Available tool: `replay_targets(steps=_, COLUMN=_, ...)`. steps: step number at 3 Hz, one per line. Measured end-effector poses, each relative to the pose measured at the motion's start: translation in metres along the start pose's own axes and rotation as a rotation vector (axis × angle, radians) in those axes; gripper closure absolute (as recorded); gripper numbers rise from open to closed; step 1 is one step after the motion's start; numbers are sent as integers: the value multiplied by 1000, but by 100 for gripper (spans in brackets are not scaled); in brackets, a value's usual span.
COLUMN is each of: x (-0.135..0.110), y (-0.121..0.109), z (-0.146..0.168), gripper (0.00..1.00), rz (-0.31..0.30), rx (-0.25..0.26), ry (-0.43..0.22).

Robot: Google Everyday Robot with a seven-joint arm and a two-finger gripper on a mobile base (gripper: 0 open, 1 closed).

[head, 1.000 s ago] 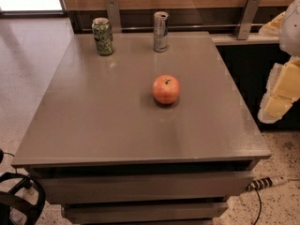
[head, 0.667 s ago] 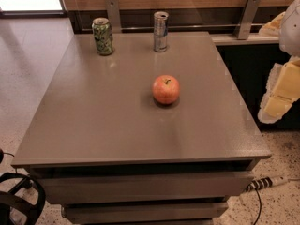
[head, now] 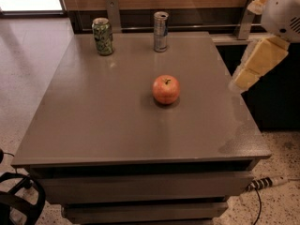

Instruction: Knock green can over

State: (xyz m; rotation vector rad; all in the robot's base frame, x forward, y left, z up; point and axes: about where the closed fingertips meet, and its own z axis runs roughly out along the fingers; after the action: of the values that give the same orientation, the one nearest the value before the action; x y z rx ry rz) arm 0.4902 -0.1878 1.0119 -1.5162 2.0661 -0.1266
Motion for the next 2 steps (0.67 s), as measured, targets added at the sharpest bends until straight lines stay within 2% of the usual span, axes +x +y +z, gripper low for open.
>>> replay_targets(steps=1, x=-30, y=-32, z=24, gripper=0, rz=140, rx=90, ry=-179)
replay_targets(steps=2, x=-55, y=-49, z=53, gripper=0, rz=232, rx=113, ry=-329)
